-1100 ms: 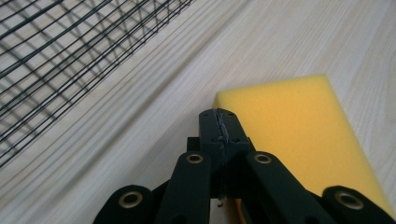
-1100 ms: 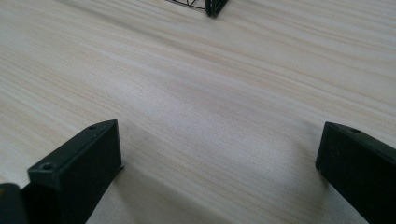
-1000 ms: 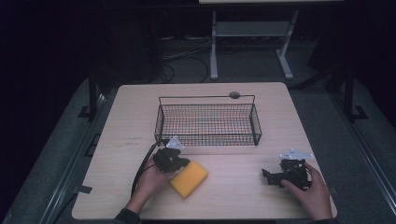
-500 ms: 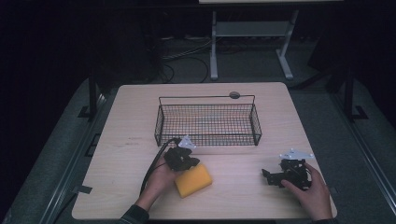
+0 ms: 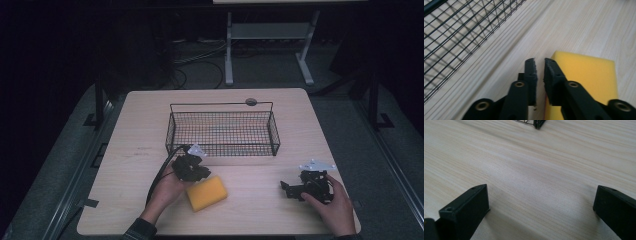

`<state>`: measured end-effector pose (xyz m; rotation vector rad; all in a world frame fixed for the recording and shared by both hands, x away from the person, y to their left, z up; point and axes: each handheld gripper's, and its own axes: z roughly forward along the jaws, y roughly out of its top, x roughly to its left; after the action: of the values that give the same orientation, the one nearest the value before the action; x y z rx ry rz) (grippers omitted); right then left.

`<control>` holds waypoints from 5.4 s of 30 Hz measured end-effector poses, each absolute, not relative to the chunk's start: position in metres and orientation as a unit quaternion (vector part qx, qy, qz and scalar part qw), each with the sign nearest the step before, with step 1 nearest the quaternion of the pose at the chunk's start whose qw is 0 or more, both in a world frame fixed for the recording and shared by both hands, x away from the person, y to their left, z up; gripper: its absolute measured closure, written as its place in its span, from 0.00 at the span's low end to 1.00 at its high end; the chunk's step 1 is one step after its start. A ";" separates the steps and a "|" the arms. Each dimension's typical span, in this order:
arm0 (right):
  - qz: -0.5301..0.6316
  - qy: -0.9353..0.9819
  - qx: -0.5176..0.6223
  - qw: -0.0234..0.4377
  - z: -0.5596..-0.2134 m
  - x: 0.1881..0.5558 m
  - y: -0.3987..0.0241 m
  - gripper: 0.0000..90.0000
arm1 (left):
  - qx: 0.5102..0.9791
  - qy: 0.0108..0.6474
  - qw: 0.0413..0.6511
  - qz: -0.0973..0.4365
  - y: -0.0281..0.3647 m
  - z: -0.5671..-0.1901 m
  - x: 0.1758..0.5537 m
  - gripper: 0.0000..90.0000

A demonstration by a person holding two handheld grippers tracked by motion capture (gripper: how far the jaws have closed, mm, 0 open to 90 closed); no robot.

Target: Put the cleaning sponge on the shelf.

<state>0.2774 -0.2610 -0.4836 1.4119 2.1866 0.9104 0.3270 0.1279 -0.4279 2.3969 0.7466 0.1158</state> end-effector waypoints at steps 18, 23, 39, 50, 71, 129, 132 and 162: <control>0.324 0.778 0.503 0.191 -0.484 0.277 -0.261 0.00 | 0.910 0.312 0.271 0.034 0.153 -0.418 0.321 0.21; 0.324 0.778 0.503 0.191 -0.484 0.277 -0.261 0.00 | 0.913 0.310 0.264 0.036 0.149 -0.413 0.313 0.14; 0.324 0.778 0.503 0.191 -0.484 0.277 -0.261 0.00 | 0.933 0.266 0.243 0.022 0.126 -0.408 0.292 0.14; 0.324 0.778 0.503 0.191 -0.484 0.277 -0.261 0.00 | 0.946 0.238 0.219 0.026 0.106 -0.421 0.286 0.14; 0.324 0.778 0.503 0.191 -0.484 0.277 -0.261 0.00 | 0.963 0.208 0.165 0.040 0.091 -0.440 0.285 0.15; 0.324 0.778 0.503 0.191 -0.484 0.277 -0.261 0.00 | 0.954 0.228 0.193 0.033 0.099 -0.409 0.295 0.25; 0.324 0.778 0.503 0.191 -0.484 0.277 -0.261 0.00 | 0.954 0.227 0.193 0.036 0.099 -0.406 0.297 0.25; 0.324 0.778 0.503 0.190 -0.483 0.277 -0.261 0.00 | 0.947 0.235 0.213 0.045 0.098 -0.371 0.330 0.25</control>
<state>0.2772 -0.2610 -0.4834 1.4138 2.1880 0.9105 0.3300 0.0976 -0.3712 2.6287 0.6532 0.1258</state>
